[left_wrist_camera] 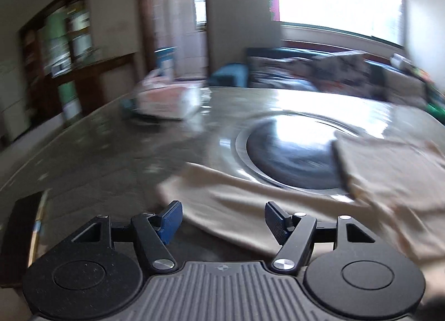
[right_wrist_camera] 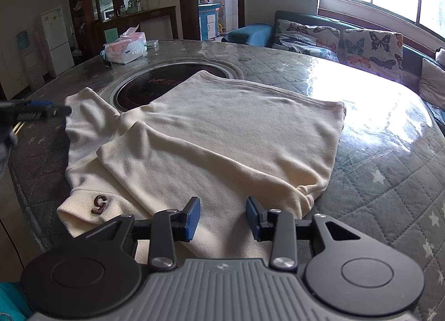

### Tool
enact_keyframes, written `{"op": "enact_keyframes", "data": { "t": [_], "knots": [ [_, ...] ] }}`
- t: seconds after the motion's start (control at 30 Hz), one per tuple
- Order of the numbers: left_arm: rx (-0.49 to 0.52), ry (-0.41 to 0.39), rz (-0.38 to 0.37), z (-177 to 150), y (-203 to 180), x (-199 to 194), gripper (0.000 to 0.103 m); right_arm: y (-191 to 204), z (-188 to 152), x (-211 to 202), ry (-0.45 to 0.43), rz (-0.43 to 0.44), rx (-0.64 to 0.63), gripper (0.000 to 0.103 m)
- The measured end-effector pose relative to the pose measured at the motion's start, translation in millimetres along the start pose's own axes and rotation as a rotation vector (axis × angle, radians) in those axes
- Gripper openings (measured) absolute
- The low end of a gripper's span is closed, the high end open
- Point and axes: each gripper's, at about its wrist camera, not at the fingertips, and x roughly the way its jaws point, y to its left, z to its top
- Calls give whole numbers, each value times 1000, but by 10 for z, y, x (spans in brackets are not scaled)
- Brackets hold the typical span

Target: Fold clothes

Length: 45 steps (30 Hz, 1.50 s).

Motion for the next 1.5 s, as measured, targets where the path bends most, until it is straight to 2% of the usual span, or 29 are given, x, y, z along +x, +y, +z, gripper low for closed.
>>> {"op": "enact_keyframes", "data": {
  "t": [0.13,0.27,0.43,0.47,0.5,0.57,0.6,0.63,0.97,1.13,1.23,1.37,1.5],
  "knots": [
    [-64,22,91,104,233,268,68,4,2,13,-1,-1,1,36],
    [-151,80,81,132,424,470,67,9,17,6,-3,0,0,36],
    [-170,94,65,98,456,546,55,15,28,18,-2,-1,-2,36],
    [-169,91,65,95,458,551,48,16,31,21,-2,-1,-2,36],
    [-175,89,57,96,465,549,35,18,35,23,-4,-1,-2,36],
    [-191,87,23,102,483,553,18,26,42,18,-8,0,-2,36],
    [-200,83,8,107,493,546,12,30,45,13,-11,2,-1,36],
    [-203,75,-9,118,488,518,11,34,49,9,-15,3,-1,36],
    [-127,-95,-199,347,121,-192,9,13,61,-118,-61,9,10,35],
    [-56,-149,-358,472,-308,-558,9,-39,24,-211,-86,0,26,35],
    [-3,-155,-461,486,-627,-665,9,-84,-8,-271,-101,-6,41,35],
    [57,-122,-593,399,-1067,-700,9,-152,-50,-350,-118,-15,67,35],
    [121,-64,-672,245,-1451,-625,11,-210,-85,-418,-128,-23,87,35]
  ]
}}
